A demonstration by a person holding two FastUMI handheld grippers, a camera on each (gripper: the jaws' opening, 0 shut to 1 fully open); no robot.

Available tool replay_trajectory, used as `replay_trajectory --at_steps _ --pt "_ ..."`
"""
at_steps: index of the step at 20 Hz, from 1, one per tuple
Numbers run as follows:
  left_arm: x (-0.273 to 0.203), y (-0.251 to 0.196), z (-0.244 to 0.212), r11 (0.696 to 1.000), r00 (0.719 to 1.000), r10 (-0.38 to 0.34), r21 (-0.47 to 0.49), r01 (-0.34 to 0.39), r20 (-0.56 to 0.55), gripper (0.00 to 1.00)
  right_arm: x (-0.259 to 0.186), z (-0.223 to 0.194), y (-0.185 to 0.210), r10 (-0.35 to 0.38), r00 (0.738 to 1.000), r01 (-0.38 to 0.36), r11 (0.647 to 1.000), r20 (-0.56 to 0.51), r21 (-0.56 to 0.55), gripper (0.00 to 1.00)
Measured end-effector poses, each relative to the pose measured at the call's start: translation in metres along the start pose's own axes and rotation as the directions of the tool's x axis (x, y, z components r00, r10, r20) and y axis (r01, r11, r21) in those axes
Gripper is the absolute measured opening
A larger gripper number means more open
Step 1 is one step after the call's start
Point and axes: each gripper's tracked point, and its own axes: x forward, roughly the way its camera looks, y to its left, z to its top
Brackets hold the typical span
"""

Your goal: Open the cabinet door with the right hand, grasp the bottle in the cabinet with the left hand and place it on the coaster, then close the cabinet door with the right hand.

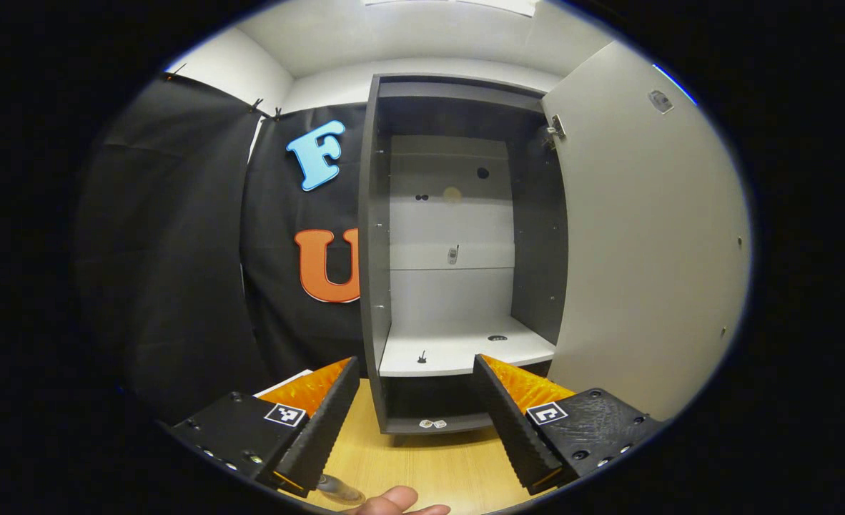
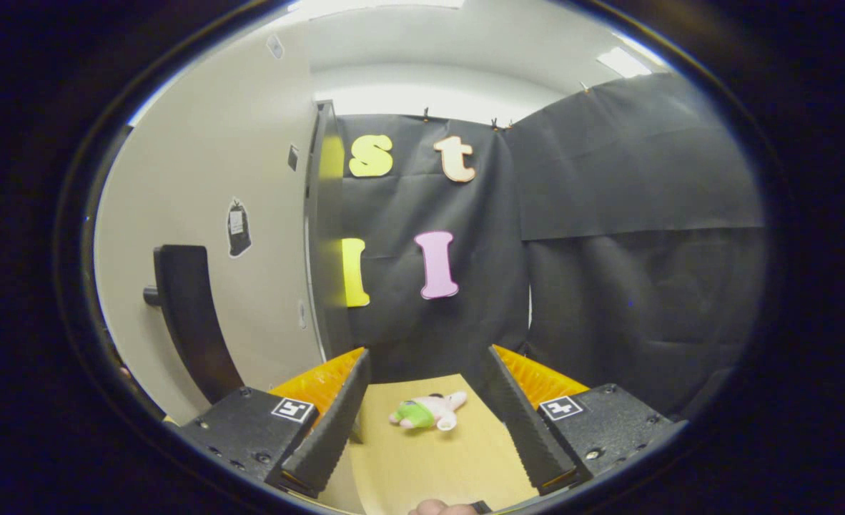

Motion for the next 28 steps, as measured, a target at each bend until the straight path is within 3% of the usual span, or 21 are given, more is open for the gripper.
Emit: replay_trajectory --at_steps 2,4,5,16,18,23,24,25,28 --pt "-0.001 0.0 -0.002 1.0 1.0 -0.003 0.004 0.003 -0.005 0.96 -0.005 0.002 0.0 -0.004 1.0 0.004 1.0 0.003 -0.002 0.98" --pt "-0.003 0.001 -0.005 1.0 1.0 -0.009 0.003 0.009 -0.005 0.96 -0.01 0.0 0.007 -0.006 1.0 0.006 1.0 -0.001 -0.014 0.93" --pt "-0.004 0.005 -0.007 1.0 1.0 -0.006 0.002 0.006 -0.006 0.96 -0.012 -0.002 0.015 0.005 1.0 -0.005 1.0 -0.009 -0.007 0.98" --pt "-0.023 0.062 -0.023 0.996 0.997 0.076 -0.034 -0.077 -0.026 0.96 -0.013 -0.002 0.139 0.226 0.974 -0.226 0.974 0.001 -0.01 0.97" --pt "-0.028 0.075 -0.03 0.995 0.994 0.097 -0.032 -0.098 -0.043 0.96 -0.007 0.0 0.151 0.238 0.971 -0.238 0.971 0.004 -0.004 0.92" --pt "-0.041 0.106 -0.041 0.989 0.987 0.145 -0.03 -0.147 -0.066 0.96 0.003 -0.008 0.177 0.26 0.966 -0.259 0.965 -0.014 0.044 0.97" --pt "-0.042 0.109 -0.043 0.988 0.986 0.149 -0.033 -0.151 -0.071 0.96 0.008 -0.01 0.184 0.266 0.964 -0.265 0.963 -0.013 0.048 0.92" --pt "-0.043 0.112 -0.047 0.987 0.985 0.152 -0.038 -0.155 -0.081 0.96 0.012 -0.012 0.191 0.271 0.962 -0.27 0.961 -0.018 0.054 0.97" --pt "-0.046 0.119 -0.052 0.986 0.983 0.155 -0.049 -0.161 -0.097 0.96 0.022 -0.021 0.212 0.292 0.956 -0.289 0.955 -0.038 0.065 0.98"
